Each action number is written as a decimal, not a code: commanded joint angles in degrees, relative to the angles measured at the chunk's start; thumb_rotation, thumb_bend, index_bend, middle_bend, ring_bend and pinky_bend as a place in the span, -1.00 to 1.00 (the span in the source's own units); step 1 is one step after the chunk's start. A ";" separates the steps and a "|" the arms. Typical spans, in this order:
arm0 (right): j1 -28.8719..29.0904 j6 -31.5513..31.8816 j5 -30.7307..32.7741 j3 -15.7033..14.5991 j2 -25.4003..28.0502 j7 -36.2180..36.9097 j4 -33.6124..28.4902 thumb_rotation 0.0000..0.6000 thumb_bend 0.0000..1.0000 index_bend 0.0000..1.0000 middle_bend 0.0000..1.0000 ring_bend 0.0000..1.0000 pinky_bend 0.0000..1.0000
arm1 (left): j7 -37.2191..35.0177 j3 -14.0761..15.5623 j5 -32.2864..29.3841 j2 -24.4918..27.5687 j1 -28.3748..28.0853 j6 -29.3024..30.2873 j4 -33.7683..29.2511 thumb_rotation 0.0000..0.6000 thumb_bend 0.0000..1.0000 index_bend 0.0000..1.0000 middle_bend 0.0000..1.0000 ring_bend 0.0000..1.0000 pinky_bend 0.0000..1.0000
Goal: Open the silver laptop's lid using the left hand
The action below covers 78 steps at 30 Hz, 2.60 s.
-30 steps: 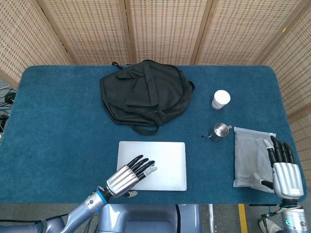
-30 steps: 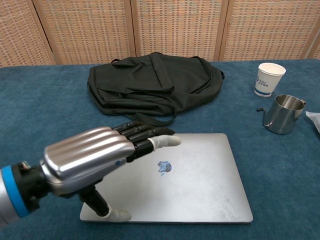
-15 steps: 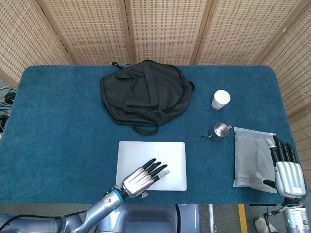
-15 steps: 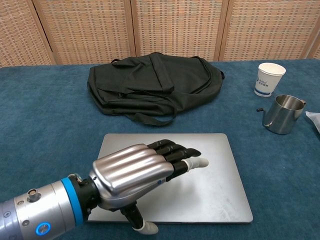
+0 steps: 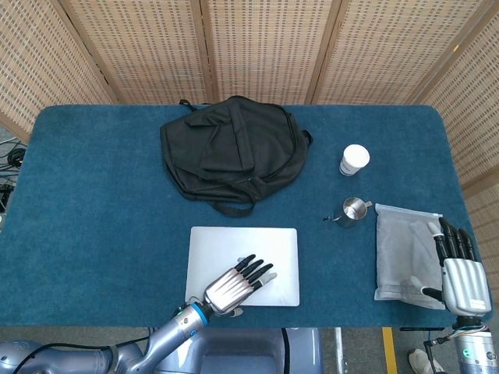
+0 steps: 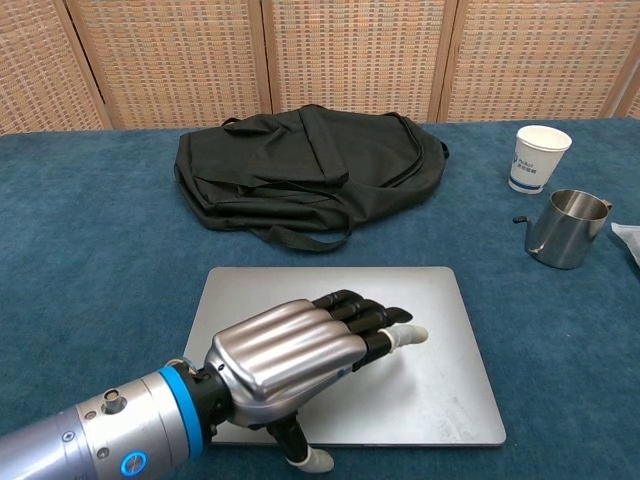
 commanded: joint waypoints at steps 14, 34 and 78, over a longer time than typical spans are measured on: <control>0.06 -0.33 -0.04 -0.04 0.06 0.46 -0.01 1.00 -1.00 -0.99 -1.00 -1.00 -1.00 | 2.30 0.80 -2.37 0.90 -1.46 2.13 -1.28 1.00 -0.18 -1.00 -1.00 -1.00 -1.00; 1.65 -2.04 -6.29 -2.54 0.41 5.40 1.68 1.00 -0.75 -0.81 -0.96 -1.00 -1.00 | 14.87 -6.99 -11.06 0.15 -2.44 8.64 -6.57 1.00 -0.07 -1.00 -1.00 -1.00 -1.00; 25.13 -38.01 -8.13 -6.73 -11.19 -8.81 0.81 1.00 1.00 -0.54 -0.78 -1.00 -0.81 | 8.43 -12.91 -24.71 13.76 -9.38 11.98 -15.99 1.00 -0.03 -1.00 -1.00 -1.00 -1.00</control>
